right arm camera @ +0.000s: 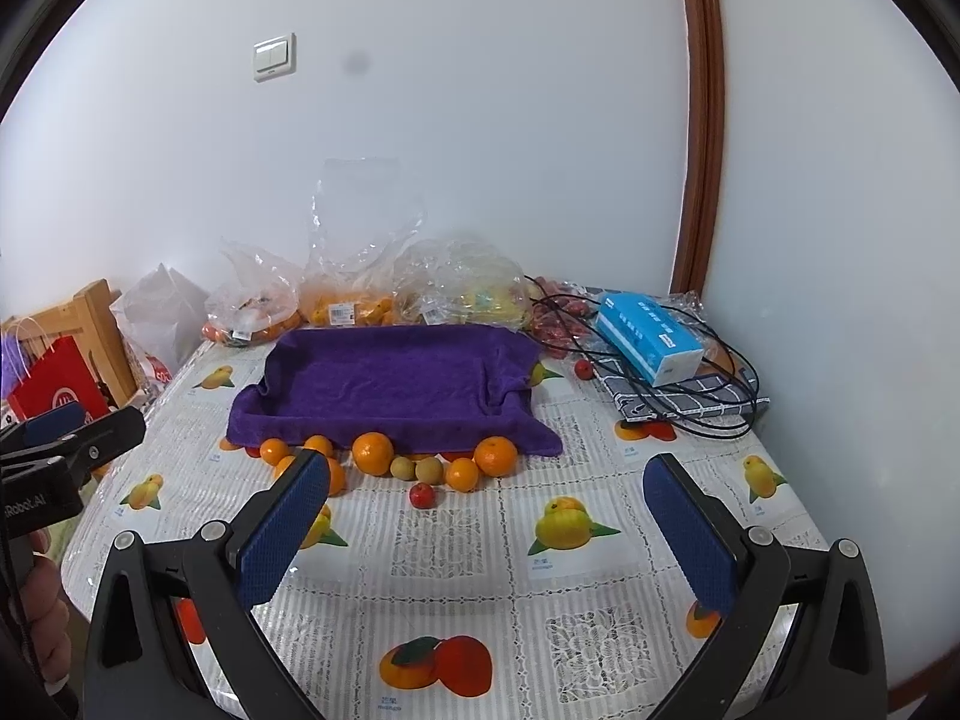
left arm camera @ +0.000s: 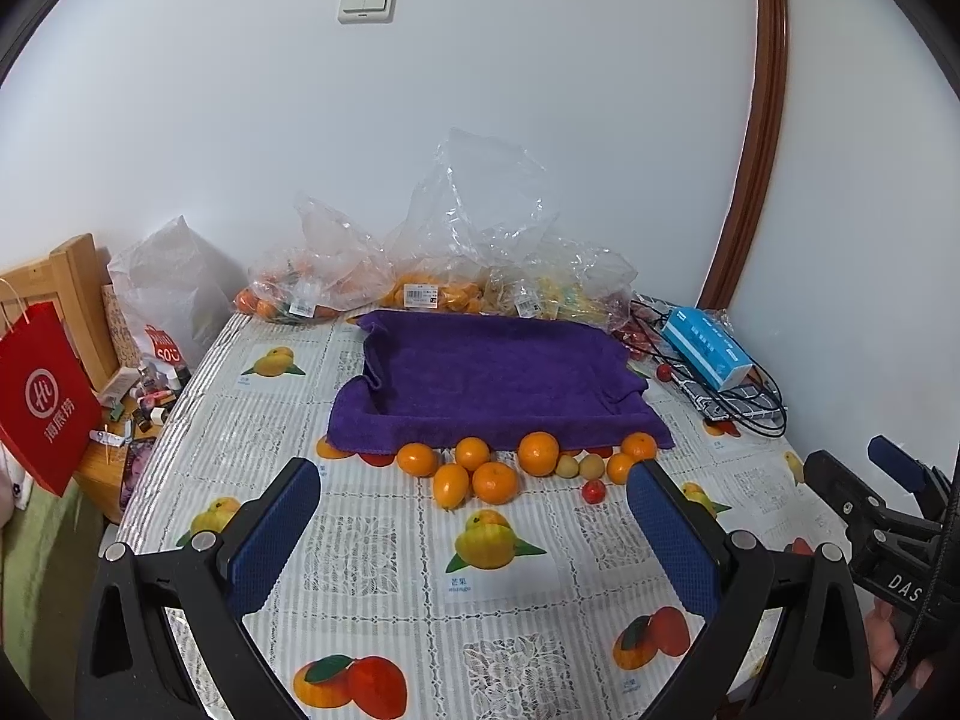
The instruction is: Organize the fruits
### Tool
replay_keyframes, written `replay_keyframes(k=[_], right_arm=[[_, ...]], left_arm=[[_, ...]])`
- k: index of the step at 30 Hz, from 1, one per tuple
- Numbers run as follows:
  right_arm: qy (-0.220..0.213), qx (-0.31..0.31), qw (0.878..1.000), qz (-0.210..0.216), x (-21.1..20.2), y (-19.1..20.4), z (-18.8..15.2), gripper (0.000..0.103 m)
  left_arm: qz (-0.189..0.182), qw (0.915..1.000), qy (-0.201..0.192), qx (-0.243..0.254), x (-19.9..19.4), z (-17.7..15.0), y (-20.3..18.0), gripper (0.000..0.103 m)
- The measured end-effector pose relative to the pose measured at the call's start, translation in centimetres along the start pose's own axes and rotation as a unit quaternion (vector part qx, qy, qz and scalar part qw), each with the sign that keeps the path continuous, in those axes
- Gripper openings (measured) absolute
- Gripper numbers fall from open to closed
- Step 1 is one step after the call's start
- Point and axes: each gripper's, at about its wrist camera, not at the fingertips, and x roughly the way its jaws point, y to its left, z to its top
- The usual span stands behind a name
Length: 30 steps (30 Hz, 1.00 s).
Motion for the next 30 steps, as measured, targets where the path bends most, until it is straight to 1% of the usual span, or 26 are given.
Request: replay_keyframes(k=[3,7,10,16,22,26,30], right_arm=[[-0.001,0.004,1.000,0.001,0.2,-0.1,0.0,0.103],[0.003,0.001,1.000,-0.002,0.7,0.0,-0.1,0.103],[0.007,0.001,1.000,-0.004,1.4,0.0,-0.1,0.103],[0.020,-0.005,1.000,-0.002,3.5,0.2,-0.3,0.103],[0.042,-0.005,0.999,0.002,6.3,0.3,-0.5,0.103],[0.049,0.001,0.999,-0.006,7.9,0.1,-0.9,0.103],[0.067,-0.005,0.998,-0.016,9.6,0.2,-1.5,0.103]], left_arm=[[0.008,0.9999,-0.002,0.005,0.1,-0.1,-0.1,0.103],[0.003,1.0000,0.004,0.002,0.7,-0.3,0.1,0.103],[0.009,0.9999,0.010,0.005,1.4,-0.4,0.3,0.103],[0.007,0.9998,0.020,0.002,3.0,-0.3,0.6,0.103],[0.025,0.9989,0.036,0.015,5.2,-0.5,0.5,0.103],[0.030,0.9981,0.049,0.023,6.8,-0.9,0.8,0.103],[0.031,0.9977,0.056,0.024,8.2,-1.2,1.4,0.103]])
